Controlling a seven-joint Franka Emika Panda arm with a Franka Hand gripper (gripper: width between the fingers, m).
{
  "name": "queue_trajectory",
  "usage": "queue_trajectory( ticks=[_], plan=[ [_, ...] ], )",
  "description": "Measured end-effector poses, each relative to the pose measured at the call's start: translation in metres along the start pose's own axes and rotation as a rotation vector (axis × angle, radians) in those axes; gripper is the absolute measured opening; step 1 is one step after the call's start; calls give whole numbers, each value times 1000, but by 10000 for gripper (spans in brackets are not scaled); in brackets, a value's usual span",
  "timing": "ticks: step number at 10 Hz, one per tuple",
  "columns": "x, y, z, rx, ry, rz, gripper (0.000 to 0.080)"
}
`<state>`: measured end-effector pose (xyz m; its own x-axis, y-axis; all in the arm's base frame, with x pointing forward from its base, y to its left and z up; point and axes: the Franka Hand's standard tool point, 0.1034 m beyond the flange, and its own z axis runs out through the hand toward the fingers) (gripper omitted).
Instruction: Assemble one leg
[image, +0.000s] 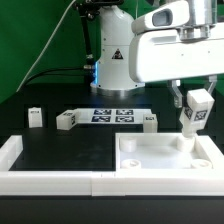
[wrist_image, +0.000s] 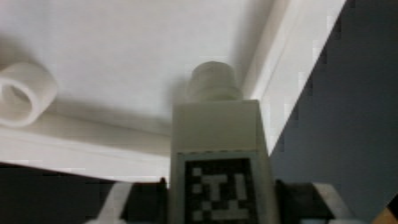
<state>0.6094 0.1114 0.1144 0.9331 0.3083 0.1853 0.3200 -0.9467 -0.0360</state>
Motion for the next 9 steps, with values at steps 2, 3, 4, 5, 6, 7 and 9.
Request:
queue_trajectory(
  ticks=[2, 3, 4, 5, 6, 7, 9],
  plan=[
    [10, 5, 1, -11, 59, 10, 291],
    [6, 4, 3, -7, 45, 10, 291],
    [7, 4, 3, -8, 46, 10, 291],
    [9, 5, 3, -12, 61, 10, 291],
    [9, 5, 3, -13, 66, 10, 291],
    [11, 7, 3, -25, 108, 11, 291],
    [8, 10, 11, -43, 175, 20, 291]
  ],
)
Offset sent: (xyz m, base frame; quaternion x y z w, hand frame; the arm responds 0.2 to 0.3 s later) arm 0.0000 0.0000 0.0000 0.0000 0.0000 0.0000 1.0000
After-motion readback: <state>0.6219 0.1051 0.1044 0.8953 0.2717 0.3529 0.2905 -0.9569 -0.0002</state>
